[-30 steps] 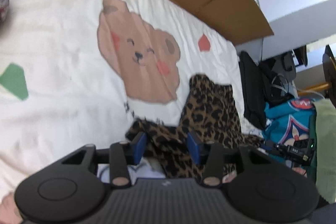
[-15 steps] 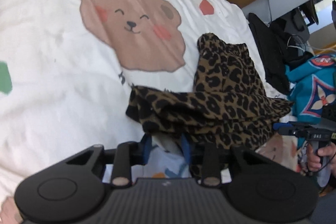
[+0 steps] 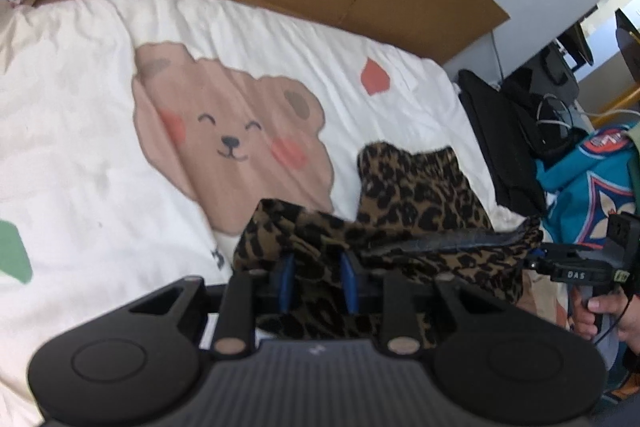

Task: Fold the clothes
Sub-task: 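Lay the skirt edge flat on the duvet with both tools closed on it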

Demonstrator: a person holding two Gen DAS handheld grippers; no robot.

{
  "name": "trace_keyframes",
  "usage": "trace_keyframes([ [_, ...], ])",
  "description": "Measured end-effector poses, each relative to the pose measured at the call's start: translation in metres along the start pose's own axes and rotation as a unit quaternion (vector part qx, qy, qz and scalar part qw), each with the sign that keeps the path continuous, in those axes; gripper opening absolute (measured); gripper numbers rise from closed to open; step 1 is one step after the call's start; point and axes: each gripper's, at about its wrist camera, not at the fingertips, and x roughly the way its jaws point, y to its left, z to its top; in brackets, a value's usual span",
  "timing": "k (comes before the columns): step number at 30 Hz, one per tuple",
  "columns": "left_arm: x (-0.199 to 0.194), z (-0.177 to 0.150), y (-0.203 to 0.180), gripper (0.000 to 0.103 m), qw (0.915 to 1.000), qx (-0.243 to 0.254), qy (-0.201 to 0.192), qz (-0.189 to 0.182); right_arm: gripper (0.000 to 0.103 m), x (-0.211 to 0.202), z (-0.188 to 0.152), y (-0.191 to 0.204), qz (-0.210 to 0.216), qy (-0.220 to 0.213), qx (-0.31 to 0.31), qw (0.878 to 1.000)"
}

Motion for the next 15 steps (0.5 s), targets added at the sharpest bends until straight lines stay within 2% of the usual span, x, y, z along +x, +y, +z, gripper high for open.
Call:
trace_keyframes([
  [8,-0.002,0.007,0.005,0.027,0.9998,0.000,-0.010,0.017,0.047,-0.011,0.011,-0.003,-0.023,-0.040,-0.002,0.999],
  [15,0.008,0.002,0.011,0.028,0.9997,0.003,-0.006,0.024,0.047,-0.018,0.009,-0.012,-0.047,-0.044,-0.003,0.998],
])
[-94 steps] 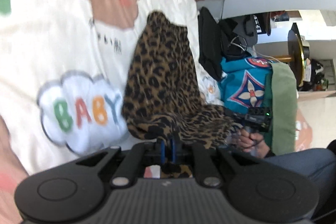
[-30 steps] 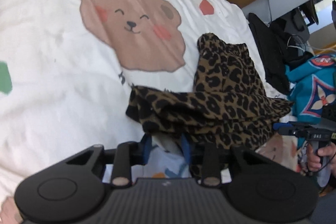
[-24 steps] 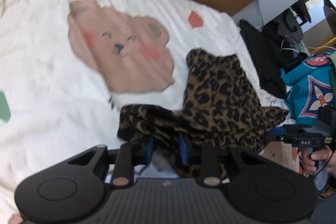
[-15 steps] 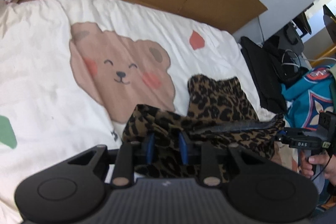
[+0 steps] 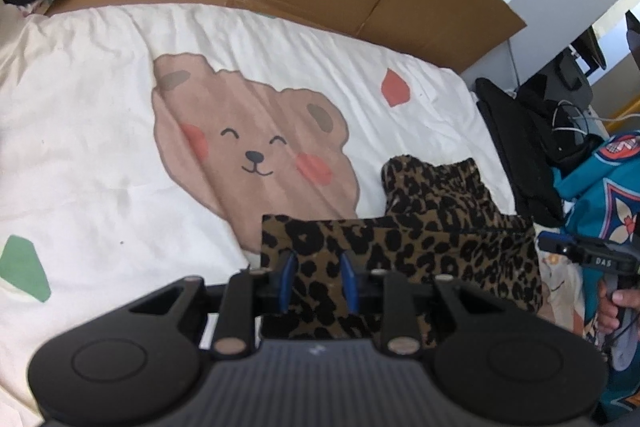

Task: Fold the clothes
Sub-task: 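Lay the skirt edge flat on the duvet with both tools closed on it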

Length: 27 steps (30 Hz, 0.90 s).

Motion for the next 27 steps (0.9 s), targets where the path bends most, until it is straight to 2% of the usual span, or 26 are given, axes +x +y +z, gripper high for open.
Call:
trace_keyframes([
  [7,0.013,-0.003,0.011,0.035,0.9997,0.000,0.012,0.022,0.047,0.005,-0.002,-0.008,-0.011,0.005,0.000,1.000],
  [13,0.027,0.003,0.010,0.035,0.9996,0.011,0.014,0.022,0.047,0.022,0.001,-0.015,-0.015,0.001,0.002,1.000],
  [14,0.029,0.004,0.008,0.035,0.9995,0.017,0.013,0.021,0.045,0.024,0.002,-0.015,-0.014,0.000,0.001,1.000],
  [16,0.033,0.007,0.006,0.033,0.9994,0.025,0.011,0.024,0.026,0.026,0.005,-0.017,-0.009,0.000,0.004,1.000],
  [17,0.035,0.009,0.006,0.031,0.9993,0.025,0.011,0.025,0.010,0.027,0.006,-0.018,-0.007,0.002,0.007,1.000],
  [18,0.036,0.010,0.006,0.030,0.9993,0.026,0.011,0.025,0.005,0.026,0.007,-0.018,-0.008,0.002,0.009,1.000],
  [27,0.044,0.009,0.008,0.026,0.9989,0.030,0.019,0.032,0.002,0.024,0.006,-0.029,-0.015,-0.007,0.050,0.999],
])
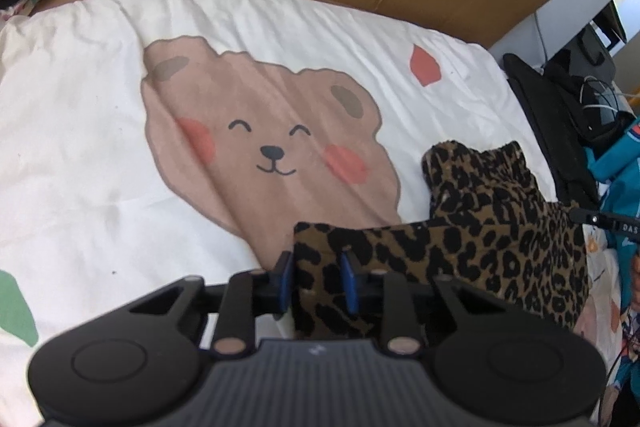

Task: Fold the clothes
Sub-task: 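Lay the skirt edge flat on the duvet with both tools closed on it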

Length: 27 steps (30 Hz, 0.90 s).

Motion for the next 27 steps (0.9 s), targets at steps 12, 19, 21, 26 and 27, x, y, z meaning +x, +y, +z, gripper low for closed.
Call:
trace_keyframes([
  [12,0.000,-0.002,0.000,0.009,0.9998,0.008,-0.006,0.015,0.002,0.011,0.002,0.001,-0.007,0.009,0.002,1.000],
  [19,0.003,-0.001,-0.003,0.026,0.9997,0.012,-0.005,0.021,0.030,0.007,-0.001,-0.002,0.000,0.013,-0.003,1.000],
  [21,0.005,-0.002,-0.003,0.026,0.9996,0.013,-0.006,0.024,0.037,0.008,-0.003,-0.003,0.001,0.016,-0.001,1.000],
  [26,0.012,-0.003,-0.010,0.028,0.9988,0.027,-0.002,0.041,0.037,0.020,-0.006,0.004,0.002,0.028,-0.016,0.999],
  [27,0.012,-0.003,-0.011,0.028,0.9986,0.029,-0.005,0.044,0.037,0.022,-0.006,0.005,0.000,0.030,-0.019,0.999],
])
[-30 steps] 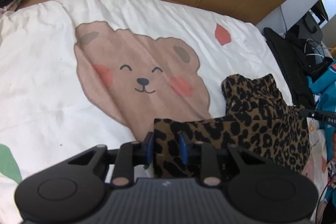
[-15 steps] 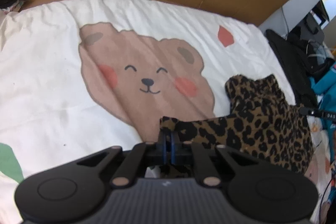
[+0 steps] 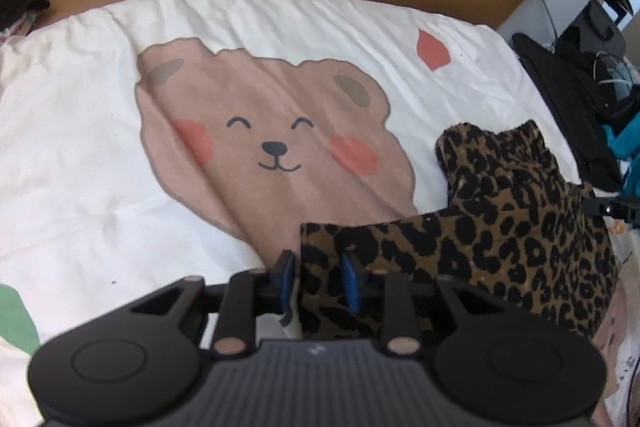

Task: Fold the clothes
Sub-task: 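Lay the skirt edge flat on the duvet with both tools closed on it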

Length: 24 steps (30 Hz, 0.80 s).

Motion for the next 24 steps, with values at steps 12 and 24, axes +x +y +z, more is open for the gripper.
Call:
trace_keyframes([
  [12,0.004,-0.001,-0.005,0.030,0.9998,0.011,-0.009,0.011,0.037,0.017,0.004,0.013,-0.018,0.007,-0.052,0.998],
  [24,0.006,-0.003,-0.010,0.027,0.9997,0.019,-0.014,0.010,0.041,0.030,0.011,0.005,-0.008,0.018,-0.034,0.999],
])
